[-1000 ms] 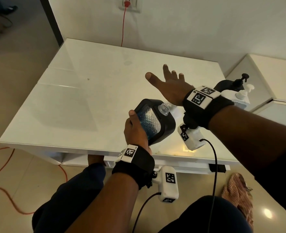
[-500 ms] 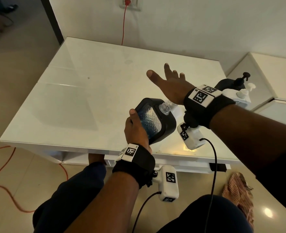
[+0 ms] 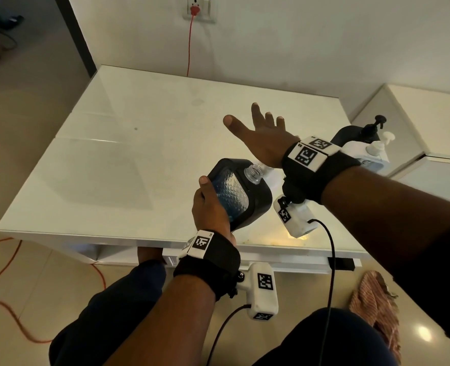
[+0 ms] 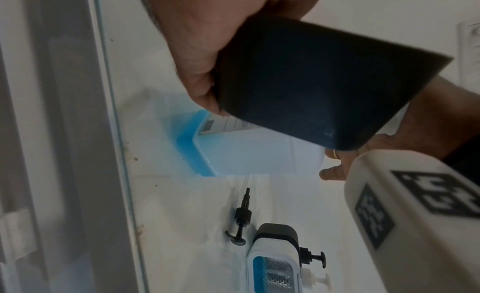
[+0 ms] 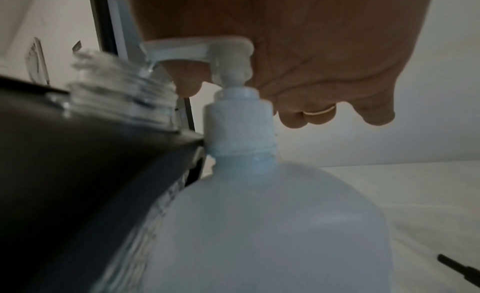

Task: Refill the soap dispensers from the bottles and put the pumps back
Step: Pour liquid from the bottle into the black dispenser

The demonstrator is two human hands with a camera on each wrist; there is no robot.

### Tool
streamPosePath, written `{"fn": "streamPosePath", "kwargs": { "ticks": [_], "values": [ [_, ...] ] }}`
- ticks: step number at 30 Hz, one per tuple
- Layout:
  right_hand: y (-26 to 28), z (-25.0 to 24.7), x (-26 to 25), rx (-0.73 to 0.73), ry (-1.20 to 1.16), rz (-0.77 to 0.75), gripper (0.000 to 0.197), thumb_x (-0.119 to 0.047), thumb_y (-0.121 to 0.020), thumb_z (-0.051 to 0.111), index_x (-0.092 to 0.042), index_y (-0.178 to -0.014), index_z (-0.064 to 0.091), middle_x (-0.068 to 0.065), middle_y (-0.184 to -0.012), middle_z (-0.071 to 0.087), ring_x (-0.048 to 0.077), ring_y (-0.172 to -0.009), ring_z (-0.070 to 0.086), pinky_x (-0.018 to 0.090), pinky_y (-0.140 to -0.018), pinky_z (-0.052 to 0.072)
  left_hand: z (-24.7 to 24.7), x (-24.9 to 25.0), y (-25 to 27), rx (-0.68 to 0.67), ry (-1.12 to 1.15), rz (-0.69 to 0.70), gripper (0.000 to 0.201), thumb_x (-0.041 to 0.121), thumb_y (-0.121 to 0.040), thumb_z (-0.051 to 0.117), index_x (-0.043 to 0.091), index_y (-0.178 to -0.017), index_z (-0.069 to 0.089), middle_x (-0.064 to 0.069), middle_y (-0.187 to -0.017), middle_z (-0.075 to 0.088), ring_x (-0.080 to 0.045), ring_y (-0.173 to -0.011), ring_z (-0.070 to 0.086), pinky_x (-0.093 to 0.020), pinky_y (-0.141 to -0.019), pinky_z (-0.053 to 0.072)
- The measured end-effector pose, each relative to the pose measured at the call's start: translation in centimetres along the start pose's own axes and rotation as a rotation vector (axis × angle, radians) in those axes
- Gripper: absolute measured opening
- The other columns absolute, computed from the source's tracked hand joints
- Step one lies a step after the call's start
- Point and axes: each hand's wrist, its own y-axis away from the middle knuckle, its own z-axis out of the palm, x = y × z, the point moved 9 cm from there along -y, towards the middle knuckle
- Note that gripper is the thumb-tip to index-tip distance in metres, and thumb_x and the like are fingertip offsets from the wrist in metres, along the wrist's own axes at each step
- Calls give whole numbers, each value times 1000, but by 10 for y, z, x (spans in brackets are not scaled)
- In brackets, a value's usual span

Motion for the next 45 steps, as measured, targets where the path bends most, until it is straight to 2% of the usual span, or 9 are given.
{"fn": "streamPosePath", "kwargs": {
  "ticks": [3, 9, 14, 18, 26, 30, 39, 43, 45],
  "values": [
    [2, 0, 0, -17, -1, -2, 101, -92, -81, 15, -35, -159, -14, 6, -169, -12, 29, -154, -17, 59, -120, -6, -1, 0, 3, 4, 12, -16, 36, 72, -102, 38, 42, -92, 57, -1, -121, 62, -35, -118, 62, -58, -107, 52],
    [2, -4, -1, -32, -33, -20, 102, -93, -81, 15, -34, -159, -14, 6, -169, -13, 29, -154, -19, 56, -120, -9, 0, 4, 6, 19, 31, -15, 34, 68, -103, 40, 41, -90, 56, 13, -101, 60, -30, -110, 60, -57, -108, 51],
    [1, 0, 3, -4, -4, 6, 104, -94, -79, 15, -34, -160, -11, 5, -169, -9, 28, -155, -17, 60, -119, -6, 0, 2, 4, 9, 40, -22, 34, 68, -103, 41, 39, -94, 57, 10, -104, 62, -30, -111, 61, -58, -106, 52],
    [3, 0, -1, -12, 8, 2, 101, -92, -82, 15, -34, -160, -12, 5, -169, -11, 27, -155, -17, 60, -119, -7, -1, 2, 4, 3, 38, -14, 35, 69, -102, 41, 41, -95, 59, 3, -115, 64, -32, -116, 63, -59, -105, 53],
    [0, -4, 3, -1, -10, 14, 102, -93, -80, 14, -35, -160, -12, 4, -169, -11, 27, -154, -19, 58, -119, -8, -1, 0, 3, 19, 19, -4, 37, 70, -102, 39, 40, -91, 57, 12, -102, 60, -31, -112, 59, -58, -107, 51],
    [0, 0, 4, -3, 18, 20, 102, -93, -80, 14, -34, -160, -13, 5, -169, -11, 28, -154, -18, 62, -118, -8, -2, 0, 0, 22, 12, -1, 37, 72, -101, 40, 41, -91, 58, 12, -104, 61, -33, -116, 61, -58, -107, 52],
    [-1, -6, -2, -3, 3, 3, 101, -92, -81, 13, -34, -159, -13, 6, -169, -13, 28, -154, -19, 60, -119, -9, 2, 0, 2, -1, 45, -9, 34, 69, -102, 39, 41, -95, 57, 5, -111, 63, -32, -115, 61, -57, -108, 52],
    [-1, -2, 4, 26, 37, 21, 104, -94, -78, 12, -34, -159, -13, 5, -170, -10, 28, -155, -16, 67, -116, -6, 1, -1, 0, -6, 47, -14, 34, 68, -104, 39, 40, -93, 57, 5, -110, 63, -31, -113, 60, -56, -107, 52],
    [-1, -2, 5, 21, 29, 26, 104, -94, -78, 13, -35, -159, -13, 5, -169, -10, 29, -155, -16, 67, -116, -7, 2, -2, 0, -17, 43, -16, 34, 69, -102, 40, 41, -93, 58, 0, -119, 65, -33, -116, 62, -57, -106, 53]
  ]
}}
